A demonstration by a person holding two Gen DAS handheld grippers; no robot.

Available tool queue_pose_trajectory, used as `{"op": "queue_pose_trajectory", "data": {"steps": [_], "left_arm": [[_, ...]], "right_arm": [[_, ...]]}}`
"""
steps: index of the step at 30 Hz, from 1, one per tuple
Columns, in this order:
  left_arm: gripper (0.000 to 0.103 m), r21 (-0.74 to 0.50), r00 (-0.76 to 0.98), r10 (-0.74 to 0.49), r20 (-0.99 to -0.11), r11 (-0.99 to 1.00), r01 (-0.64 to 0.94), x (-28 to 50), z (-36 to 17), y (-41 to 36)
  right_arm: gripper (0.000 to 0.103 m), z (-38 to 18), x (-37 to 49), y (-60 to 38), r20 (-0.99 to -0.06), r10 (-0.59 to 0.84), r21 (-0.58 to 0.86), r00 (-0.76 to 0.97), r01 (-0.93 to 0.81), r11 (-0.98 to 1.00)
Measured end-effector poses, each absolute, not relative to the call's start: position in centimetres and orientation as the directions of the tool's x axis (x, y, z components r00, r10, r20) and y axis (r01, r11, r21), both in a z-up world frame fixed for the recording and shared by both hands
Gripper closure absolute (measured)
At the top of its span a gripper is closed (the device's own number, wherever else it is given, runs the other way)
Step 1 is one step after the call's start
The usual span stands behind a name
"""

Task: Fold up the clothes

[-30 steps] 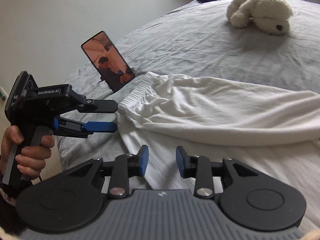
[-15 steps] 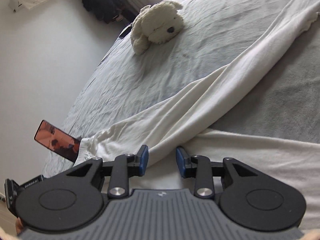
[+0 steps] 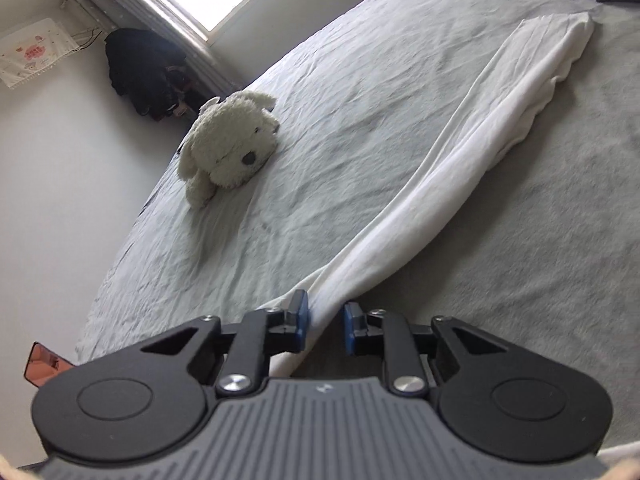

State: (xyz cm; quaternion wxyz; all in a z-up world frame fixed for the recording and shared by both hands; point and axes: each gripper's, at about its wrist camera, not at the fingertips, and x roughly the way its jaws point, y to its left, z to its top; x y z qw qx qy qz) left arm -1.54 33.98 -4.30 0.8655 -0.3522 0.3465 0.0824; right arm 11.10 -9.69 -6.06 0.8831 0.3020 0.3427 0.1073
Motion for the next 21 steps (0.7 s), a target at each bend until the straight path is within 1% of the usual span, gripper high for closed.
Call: {"op": "queue_pose_trajectory", "data": {"steps": [1,4,14,18,21], "left_arm": [[0.094,-0.560,0.752,-0.106,-0.650,0.736,-0.380,-1.5,-4.2,34.1],[0.094,-0.582,0.770,-0.118,-0.627,0.729,-0.361,-1.5,-3.7,34.4],[0.094,-0.633,0.816,-0.157,-0.556,0.716,-0.293,-1.2,-2.7,35.9],[0.094,-0.631,0.806,-0.193,-0.559,0.730,-0.262,-1.0,-2.4,36.8],[0.094,-0.622,0.790,-0.209,-0.576,0.739,-0.258,-0.9,-2.7,37.5]], "right_arm": [[0.096,-5.9,11.0,-9.9,-0.537,0.384,0.599,0.751,0.018,0.801],[0.096,-4.7,10.4,-10.2,-0.508,0.367,0.578,0.780,-0.008,0.816],[0.096,1.4,6.2,-8.3,-0.359,0.295,0.388,0.885,-0.146,0.910],[0.096,2.2,4.3,-7.2,-0.343,0.281,0.300,0.896,-0.179,0.937],[0.096,1.9,3.1,-6.5,-0.362,0.276,0.236,0.890,-0.199,0.951]]}}
